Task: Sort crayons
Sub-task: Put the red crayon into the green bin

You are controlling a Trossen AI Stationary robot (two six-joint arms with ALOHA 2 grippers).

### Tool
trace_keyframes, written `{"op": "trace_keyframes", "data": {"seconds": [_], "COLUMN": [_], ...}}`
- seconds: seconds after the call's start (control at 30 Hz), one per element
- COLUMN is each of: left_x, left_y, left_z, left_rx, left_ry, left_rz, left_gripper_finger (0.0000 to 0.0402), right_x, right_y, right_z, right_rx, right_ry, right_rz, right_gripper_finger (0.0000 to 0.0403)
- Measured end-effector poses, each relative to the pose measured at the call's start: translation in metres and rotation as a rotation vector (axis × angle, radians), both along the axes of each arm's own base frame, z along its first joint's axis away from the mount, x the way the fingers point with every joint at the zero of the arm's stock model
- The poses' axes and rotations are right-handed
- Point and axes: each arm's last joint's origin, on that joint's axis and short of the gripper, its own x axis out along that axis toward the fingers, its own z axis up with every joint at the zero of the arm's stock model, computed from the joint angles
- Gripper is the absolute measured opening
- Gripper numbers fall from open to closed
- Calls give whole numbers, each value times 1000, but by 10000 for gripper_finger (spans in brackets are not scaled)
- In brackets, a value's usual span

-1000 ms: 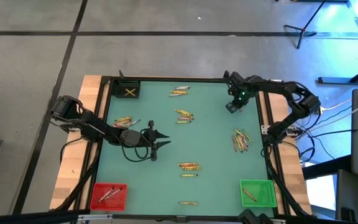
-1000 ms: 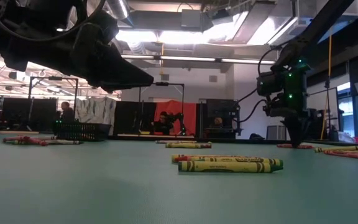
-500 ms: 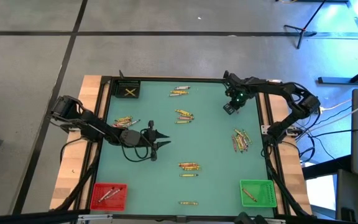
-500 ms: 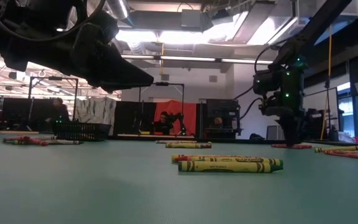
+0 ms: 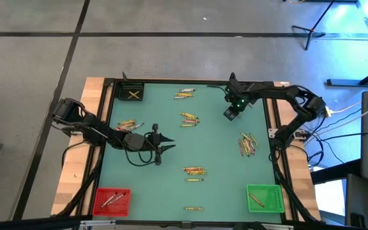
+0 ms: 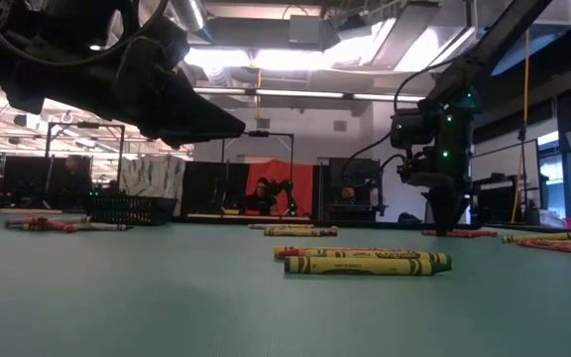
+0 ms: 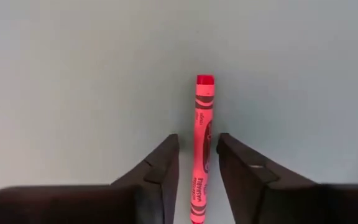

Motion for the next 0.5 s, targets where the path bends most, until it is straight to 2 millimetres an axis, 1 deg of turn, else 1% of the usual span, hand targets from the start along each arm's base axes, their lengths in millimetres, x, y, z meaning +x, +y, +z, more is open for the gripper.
{"op": "trace_keyframes", "data": {"seconds": [0.33, 0.43, 0.5], "left_x": [0, 0, 0], "left_y": [0, 0, 0], "left_z": [0, 0, 0], "left_rx": [-4, -20, -20], "left_ry": [-1, -4, -4], "left_rz": [0, 4, 4], "left_gripper_finger": [94, 94, 94], "right_x": [-1, 1, 3], "right_y": [0, 3, 8], "right_z": [-2, 2, 9], "right_rx": [-11, -27, -49], "right_ry": [24, 22, 8], "right_rz": [21, 43, 60], "right_gripper_finger": [12, 11, 18]}}
